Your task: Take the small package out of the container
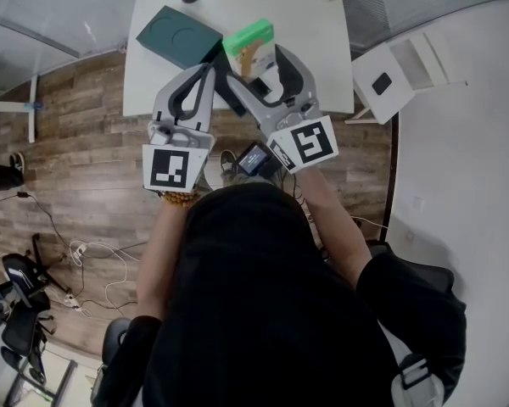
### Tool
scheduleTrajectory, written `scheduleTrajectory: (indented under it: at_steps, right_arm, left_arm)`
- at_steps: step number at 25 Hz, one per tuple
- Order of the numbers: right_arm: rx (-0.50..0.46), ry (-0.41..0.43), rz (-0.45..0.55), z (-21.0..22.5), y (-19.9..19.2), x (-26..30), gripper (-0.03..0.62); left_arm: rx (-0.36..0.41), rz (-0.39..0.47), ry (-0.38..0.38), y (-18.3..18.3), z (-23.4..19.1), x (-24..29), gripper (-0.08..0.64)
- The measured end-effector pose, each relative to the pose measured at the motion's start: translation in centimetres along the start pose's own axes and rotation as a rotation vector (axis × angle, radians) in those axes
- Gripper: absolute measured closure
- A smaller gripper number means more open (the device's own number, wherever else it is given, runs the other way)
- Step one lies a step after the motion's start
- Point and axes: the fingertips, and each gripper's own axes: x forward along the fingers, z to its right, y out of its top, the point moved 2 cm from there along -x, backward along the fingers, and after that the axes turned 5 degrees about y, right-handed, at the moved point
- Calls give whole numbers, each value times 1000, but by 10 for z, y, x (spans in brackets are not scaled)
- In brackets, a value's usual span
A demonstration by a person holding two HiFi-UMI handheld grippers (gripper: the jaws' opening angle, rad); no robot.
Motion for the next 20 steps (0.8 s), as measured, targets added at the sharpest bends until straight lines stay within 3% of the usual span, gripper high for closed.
scheduleTrajectory:
  at_steps: [20]
  right_arm:
    - [70,-10,-34,4,-17,0,244]
  left_arm:
    - [-32,-53,9,-23,-3,0,558]
